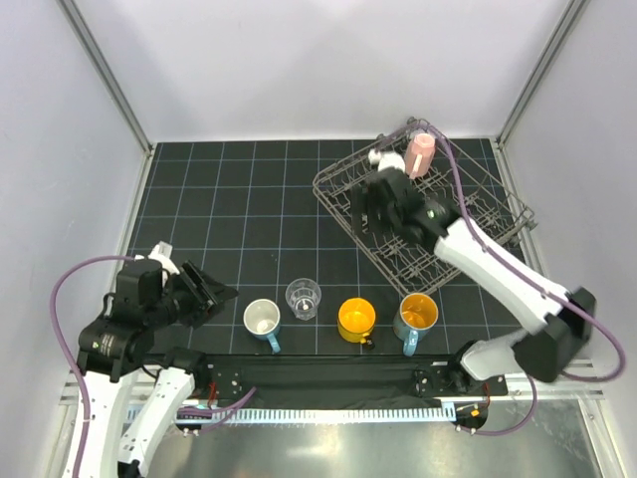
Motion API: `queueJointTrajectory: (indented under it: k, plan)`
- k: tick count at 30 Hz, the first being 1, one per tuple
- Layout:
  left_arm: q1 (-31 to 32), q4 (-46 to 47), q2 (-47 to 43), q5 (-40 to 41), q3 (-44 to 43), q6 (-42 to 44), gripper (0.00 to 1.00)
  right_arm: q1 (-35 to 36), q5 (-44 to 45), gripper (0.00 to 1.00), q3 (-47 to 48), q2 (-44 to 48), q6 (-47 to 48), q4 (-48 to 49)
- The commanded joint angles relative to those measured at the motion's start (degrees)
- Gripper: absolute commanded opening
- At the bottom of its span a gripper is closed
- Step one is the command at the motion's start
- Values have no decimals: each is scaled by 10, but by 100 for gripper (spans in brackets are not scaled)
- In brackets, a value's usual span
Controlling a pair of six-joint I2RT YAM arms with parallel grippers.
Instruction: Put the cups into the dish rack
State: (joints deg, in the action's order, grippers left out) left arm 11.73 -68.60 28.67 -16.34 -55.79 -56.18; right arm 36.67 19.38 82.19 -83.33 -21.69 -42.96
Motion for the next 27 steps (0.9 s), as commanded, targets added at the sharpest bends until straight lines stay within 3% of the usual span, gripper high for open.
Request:
queueJointTrajectory:
  k: [1, 5, 10, 13, 16, 21, 25, 27]
  plan:
    - [1, 29, 24, -29, -31, 29, 52, 55, -8, 86, -99, 90, -30, -40]
    - [2, 28, 68, -31, -36, 47, 47, 134, -42, 86, -227, 188, -59, -45]
    - [3, 28, 107, -20, -6, 49, 46, 184, -60, 86, -294, 260, -99, -60]
    - [12, 26, 126, 16, 1, 21, 47, 190, -71, 86, -327, 295, -115, -28]
    - [38, 25, 143, 46, 13, -58, 50, 191, -58, 86, -326, 297, -123, -9]
    - [157, 24, 196, 115, -7, -198, 55, 191, -2, 87, -292, 291, -94, -14]
    - [253, 9, 301, 160, -56, -284, 70, 191, 26, 88, -290, 296, -56, -5]
    - [274, -1, 317, 192, -67, -328, 72, 191, 27, 88, -286, 302, -46, -12]
